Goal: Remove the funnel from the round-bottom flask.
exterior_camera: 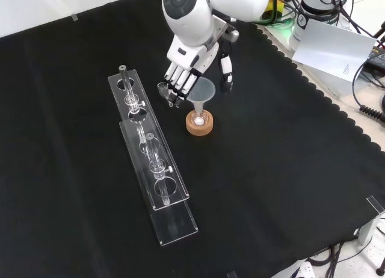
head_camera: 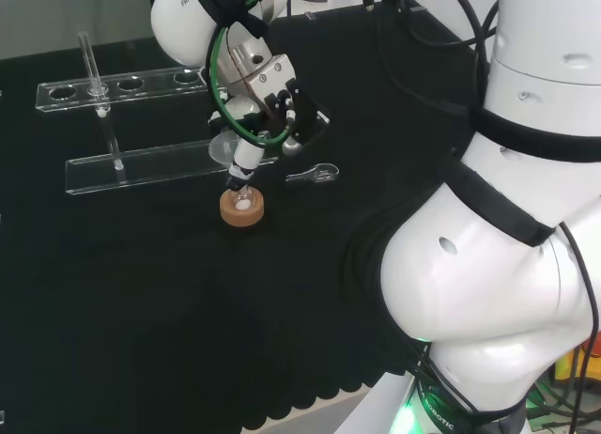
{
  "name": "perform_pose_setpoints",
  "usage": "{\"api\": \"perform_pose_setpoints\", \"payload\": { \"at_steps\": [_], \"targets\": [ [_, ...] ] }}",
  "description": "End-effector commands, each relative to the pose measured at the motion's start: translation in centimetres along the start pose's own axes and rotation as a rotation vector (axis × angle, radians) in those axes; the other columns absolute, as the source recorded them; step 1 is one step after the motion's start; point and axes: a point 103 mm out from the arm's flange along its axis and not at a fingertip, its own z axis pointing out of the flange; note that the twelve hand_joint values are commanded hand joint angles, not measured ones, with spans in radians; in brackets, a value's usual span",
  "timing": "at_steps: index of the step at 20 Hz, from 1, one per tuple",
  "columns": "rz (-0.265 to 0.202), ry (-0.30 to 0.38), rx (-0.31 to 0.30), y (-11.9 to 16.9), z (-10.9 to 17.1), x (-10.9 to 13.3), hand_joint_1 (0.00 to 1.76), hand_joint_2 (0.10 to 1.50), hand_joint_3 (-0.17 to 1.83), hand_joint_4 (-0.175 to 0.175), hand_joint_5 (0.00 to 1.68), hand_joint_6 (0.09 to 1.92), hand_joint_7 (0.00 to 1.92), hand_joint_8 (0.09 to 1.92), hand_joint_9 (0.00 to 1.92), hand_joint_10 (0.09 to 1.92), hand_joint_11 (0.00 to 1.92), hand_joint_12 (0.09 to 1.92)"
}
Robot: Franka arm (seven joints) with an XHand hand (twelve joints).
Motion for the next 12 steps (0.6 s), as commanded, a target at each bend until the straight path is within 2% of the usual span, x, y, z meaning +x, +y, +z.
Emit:
{"api": "perform_pose_setpoints", "payload": {
  "at_steps": [1, 7, 10, 12],
  "targets": [
    [0.005, -0.019, 0.004, 0.37, -0.2, 0.78, 0.58, 0.71, 0.26, -0.024, 0.03, 0.09, 0.0, 0.21, 0.18, 0.8, 0.09, 1.43],
    [0.0, -0.024, -0.001, 0.65, 0.16, 0.09, 0.67, 0.73, 0.3, -0.036, 0.06, 0.09, 0.0, 0.37, 0.37, 0.72, 0.11, 1.41],
    [0.005, -0.037, 0.002, 0.88, 0.44, 0.07, 0.72, 0.72, 0.37, -0.041, 0.13, 0.09, 0.04, 0.6, 0.47, 0.68, 0.13, 1.4],
    [0.009, -0.044, -0.002, 0.95, 0.47, 0.06, 0.74, 0.72, 0.4, -0.043, 0.17, 0.09, 0.07, 0.67, 0.51, 0.67, 0.14, 1.4]
  ]
}}
